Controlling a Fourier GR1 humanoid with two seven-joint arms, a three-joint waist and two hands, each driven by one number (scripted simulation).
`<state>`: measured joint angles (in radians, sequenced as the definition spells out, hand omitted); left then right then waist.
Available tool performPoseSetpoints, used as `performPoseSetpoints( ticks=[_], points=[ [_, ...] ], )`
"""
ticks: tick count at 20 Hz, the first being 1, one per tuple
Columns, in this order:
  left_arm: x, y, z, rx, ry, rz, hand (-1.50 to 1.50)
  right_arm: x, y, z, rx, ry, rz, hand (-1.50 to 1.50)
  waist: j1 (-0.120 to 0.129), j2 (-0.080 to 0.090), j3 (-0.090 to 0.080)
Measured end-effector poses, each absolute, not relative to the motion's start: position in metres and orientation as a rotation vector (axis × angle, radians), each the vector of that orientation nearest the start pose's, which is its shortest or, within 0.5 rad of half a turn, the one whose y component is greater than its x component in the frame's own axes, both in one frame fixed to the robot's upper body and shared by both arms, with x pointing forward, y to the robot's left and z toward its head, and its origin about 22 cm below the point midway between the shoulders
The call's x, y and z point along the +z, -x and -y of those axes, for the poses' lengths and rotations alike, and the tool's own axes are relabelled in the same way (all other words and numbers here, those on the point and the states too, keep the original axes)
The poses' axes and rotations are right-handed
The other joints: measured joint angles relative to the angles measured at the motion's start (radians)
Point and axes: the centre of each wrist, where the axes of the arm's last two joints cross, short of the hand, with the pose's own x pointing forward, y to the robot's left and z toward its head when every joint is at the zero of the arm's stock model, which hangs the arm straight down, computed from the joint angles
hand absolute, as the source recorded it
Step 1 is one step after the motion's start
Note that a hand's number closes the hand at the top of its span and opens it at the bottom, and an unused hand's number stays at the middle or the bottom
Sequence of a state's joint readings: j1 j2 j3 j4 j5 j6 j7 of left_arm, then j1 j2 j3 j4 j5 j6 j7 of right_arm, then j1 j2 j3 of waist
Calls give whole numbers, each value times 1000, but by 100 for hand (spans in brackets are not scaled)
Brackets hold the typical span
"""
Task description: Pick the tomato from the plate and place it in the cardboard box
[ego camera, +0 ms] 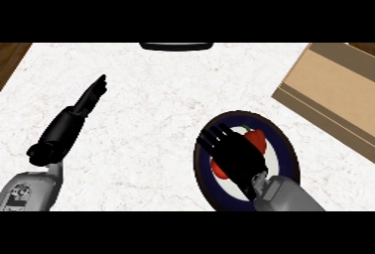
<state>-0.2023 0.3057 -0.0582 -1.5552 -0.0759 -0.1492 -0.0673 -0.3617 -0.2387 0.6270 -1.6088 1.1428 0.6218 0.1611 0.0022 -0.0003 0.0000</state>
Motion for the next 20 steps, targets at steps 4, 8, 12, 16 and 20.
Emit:
performPoseSetpoints(
  ticks=[4,8,12,16,20],
  points=[
    [62,-291,-265,-523,-98,1751,0,53,-259,111,1996,618,1195,150,-1,1,0],
    [66,-291,-265,-532,-96,1754,0,47,-267,107,2033,601,1289,150,2,0,0],
    [65,-288,-265,-529,-92,1751,0,41,-270,110,2042,621,1399,150,2,-1,0],
    [64,-285,-270,-532,-97,1746,0,42,-265,109,2038,638,1505,150,1,-1,0],
    [66,-287,-271,-534,-97,1746,0,43,-279,128,1897,614,1555,150,0,0,0]
  ],
)
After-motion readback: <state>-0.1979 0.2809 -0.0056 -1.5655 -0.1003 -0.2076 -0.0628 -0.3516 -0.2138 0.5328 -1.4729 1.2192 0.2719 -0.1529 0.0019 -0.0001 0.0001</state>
